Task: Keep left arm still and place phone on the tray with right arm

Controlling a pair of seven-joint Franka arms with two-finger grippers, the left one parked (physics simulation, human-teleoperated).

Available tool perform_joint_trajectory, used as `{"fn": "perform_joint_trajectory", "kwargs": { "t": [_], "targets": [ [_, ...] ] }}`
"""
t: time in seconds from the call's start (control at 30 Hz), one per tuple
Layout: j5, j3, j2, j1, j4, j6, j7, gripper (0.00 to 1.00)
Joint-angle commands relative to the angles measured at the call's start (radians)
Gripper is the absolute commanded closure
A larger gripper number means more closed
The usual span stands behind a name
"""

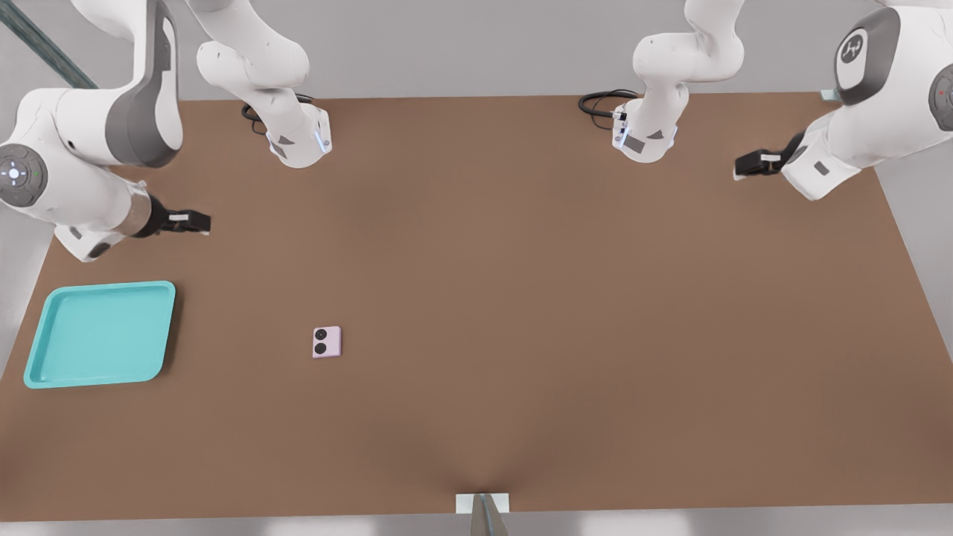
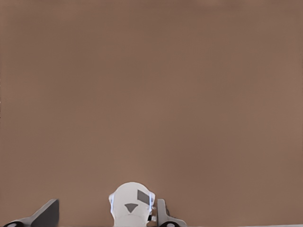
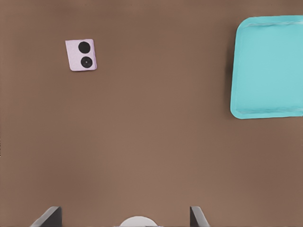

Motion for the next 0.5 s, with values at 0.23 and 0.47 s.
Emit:
{"fn": "perform_joint_trajectory", "kwargs": {
  "t": [0.23,0.47],
  "targets": [
    [-0.002,0.089,0.366,0.094,-0.006,0.643,0.169,0.00],
    [-0.002,0.089,0.633,0.165,-0.029,0.903,0.370,0.00]
  ]
}}
